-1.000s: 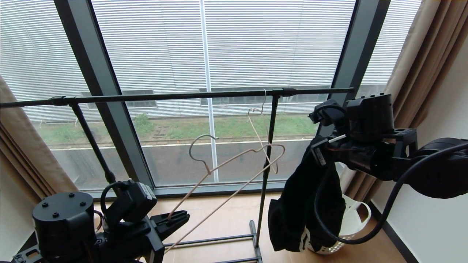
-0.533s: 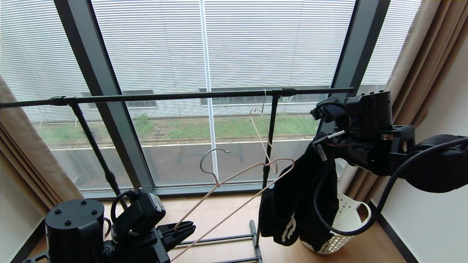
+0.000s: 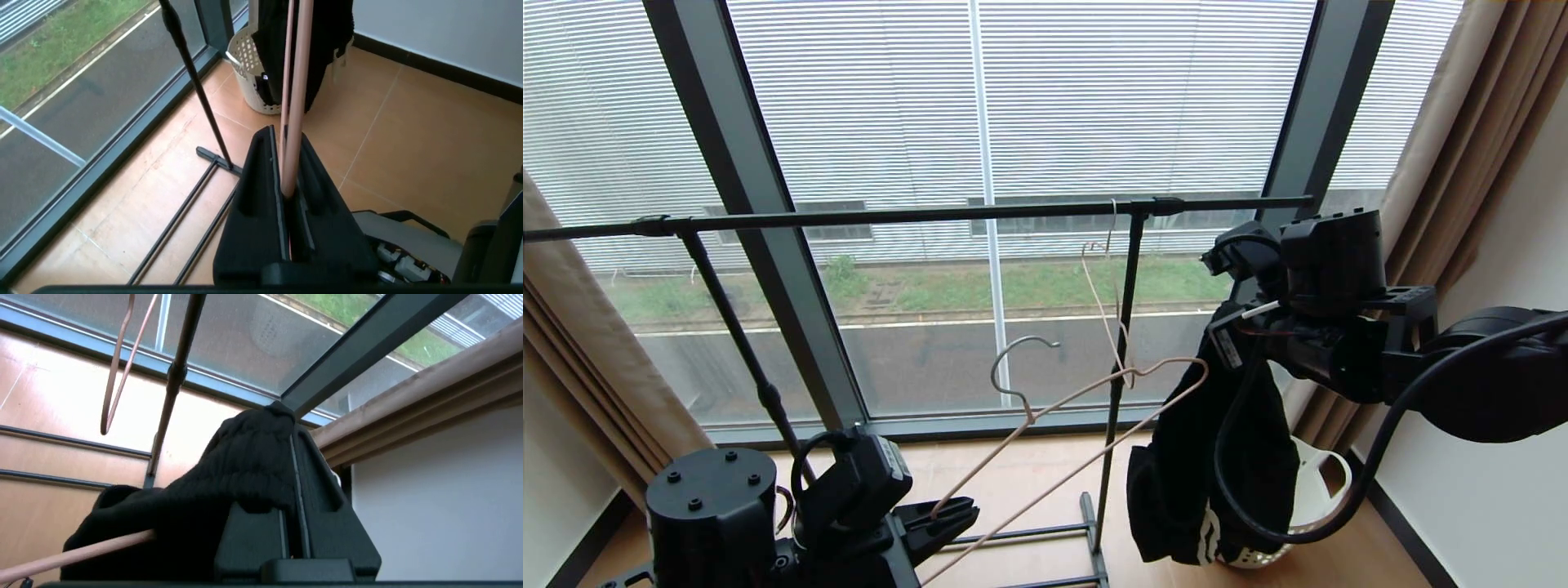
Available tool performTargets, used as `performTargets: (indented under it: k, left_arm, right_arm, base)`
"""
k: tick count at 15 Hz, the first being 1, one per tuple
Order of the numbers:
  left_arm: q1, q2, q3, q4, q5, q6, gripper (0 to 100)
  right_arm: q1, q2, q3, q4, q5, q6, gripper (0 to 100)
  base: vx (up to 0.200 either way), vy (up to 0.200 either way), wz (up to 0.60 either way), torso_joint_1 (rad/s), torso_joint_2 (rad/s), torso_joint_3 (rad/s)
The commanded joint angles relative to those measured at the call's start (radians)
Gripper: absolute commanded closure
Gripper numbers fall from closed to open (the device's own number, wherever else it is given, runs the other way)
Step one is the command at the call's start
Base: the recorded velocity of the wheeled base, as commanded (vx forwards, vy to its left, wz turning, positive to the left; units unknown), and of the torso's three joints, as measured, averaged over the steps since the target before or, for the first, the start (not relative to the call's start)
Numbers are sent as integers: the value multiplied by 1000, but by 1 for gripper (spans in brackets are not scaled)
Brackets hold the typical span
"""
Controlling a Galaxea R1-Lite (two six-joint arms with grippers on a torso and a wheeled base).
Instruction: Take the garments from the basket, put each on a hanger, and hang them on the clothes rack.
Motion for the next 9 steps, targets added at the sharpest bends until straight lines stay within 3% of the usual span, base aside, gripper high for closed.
performTargets:
  k: [1,5,9]
  left_arm:
    - [-4,36,4,-12,1,0,100]
    - [-4,56,-4,-20,6,-2,100]
    - [-4,56,-4,-20,6,-2,100]
  right_arm:
    - [11,0,2,-1,0,-1,100]
    - [55,-8,19,-1,-2,1,100]
    - [155,-12,37,-2,-17,21,100]
  base:
    - [0,0,0,0,0,0]
    - [0,0,0,0,0,0]
    - [0,0,0,0,0,0]
